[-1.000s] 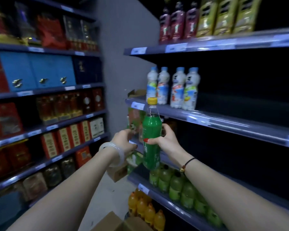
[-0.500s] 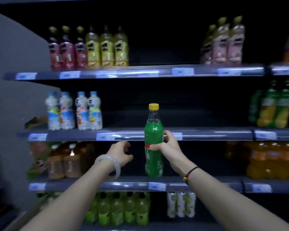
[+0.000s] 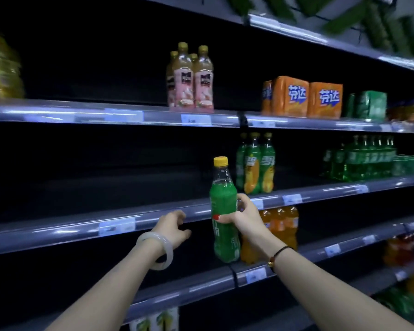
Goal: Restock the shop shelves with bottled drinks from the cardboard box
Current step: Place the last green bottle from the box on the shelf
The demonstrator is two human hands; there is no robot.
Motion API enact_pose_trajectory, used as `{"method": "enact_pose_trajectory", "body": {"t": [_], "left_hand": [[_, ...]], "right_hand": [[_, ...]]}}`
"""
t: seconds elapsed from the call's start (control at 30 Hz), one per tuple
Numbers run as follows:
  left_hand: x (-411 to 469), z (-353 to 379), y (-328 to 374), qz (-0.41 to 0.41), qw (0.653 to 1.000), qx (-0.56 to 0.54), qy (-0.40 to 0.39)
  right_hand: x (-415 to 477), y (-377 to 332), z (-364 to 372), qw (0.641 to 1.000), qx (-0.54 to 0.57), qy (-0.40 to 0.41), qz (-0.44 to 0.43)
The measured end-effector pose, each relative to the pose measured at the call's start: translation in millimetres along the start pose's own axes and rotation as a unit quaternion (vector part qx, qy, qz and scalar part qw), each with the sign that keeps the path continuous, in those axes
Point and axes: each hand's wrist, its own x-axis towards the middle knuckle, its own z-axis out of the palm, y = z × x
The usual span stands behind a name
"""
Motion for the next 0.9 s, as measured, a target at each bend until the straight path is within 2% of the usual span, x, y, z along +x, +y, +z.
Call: {"method": "enact_pose_trajectory", "body": {"t": [0.33,0.67,0.9], "left_hand": [[100,91,72,0.024,1.000,-0.004,0.020],[195,164,123,0.096,0.994,0.052,-0.008],[220,208,149,0.113,0.989,0.089,-0.019]], "right_hand": [[101,28,-120,1.000,-0.008,0.027,-0.012],[179,52,-187,0.996,-0.016,0.080,-0.029],[211,57,-224,0.994,-0.004,0.103,-0.046]]}}
